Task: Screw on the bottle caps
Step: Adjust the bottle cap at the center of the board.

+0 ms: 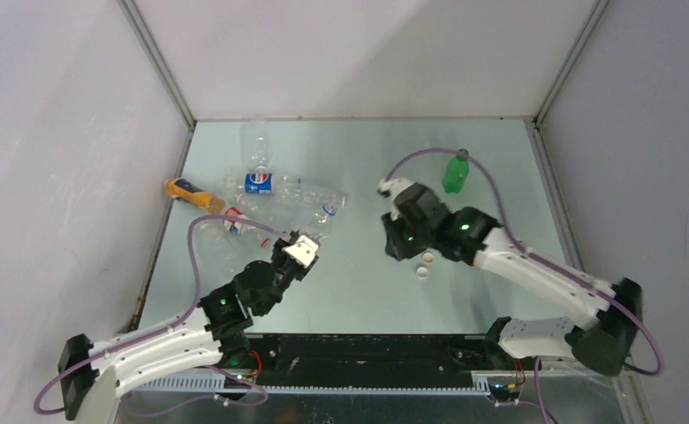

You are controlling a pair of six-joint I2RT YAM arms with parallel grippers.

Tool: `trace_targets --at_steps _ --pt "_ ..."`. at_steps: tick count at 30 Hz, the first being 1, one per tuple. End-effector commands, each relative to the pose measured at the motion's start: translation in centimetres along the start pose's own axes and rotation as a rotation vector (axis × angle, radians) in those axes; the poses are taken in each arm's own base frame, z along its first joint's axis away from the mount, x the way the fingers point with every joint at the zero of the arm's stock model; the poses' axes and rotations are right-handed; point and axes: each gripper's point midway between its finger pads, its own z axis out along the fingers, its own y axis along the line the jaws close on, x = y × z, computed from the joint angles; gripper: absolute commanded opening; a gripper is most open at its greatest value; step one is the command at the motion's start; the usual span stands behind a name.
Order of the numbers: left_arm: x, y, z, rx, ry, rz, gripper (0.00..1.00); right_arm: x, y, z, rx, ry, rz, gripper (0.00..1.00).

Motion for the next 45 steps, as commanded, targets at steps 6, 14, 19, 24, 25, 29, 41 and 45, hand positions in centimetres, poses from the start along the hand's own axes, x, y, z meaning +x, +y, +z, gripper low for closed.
trace_targets --at_steps 6,14,19,24,25,29,41,45 --pt "-3.1 3.2 -3.0 -0.027 -0.008 -0.039 0.0 7.1 3.1 10.6 -0.011 0.19 -0.39 0.14" --pt "-4.7 4.2 -4.3 -0.022 -0.022 -0.036 0.0 10.7 3.4 14.2 0.008 0.286 -0.468 0.27" --pt "-4.9 4.3 -4.4 -0.02 -0.031 -0.026 0.0 11.9 3.0 15.1 0.018 0.316 -0.5 0.35" --pt "-5.0 4.2 -4.3 -0.014 -0.03 -0.007 0.0 12.4 2.4 14.9 0.036 0.344 -0.519 0.5" --pt "-5.0 4.2 -4.2 -0.015 -0.031 -0.006 0.0 12.6 2.2 14.8 0.046 0.353 -0.516 0.54" --pt "-5.2 4.4 -4.3 -0.021 -0.033 -0.007 0.0 12.0 1.8 13.4 0.101 0.34 -0.44 0.64" --pt "-5.1 5.3 -4.5 -0.073 0.006 -0.058 0.01 7.7 4.3 10.0 0.345 0.146 0.423 0.7" --pt "-4.8 5.0 -4.5 -0.056 0.015 -0.059 0.01 8.3 4.8 10.9 0.397 0.125 0.618 0.68"
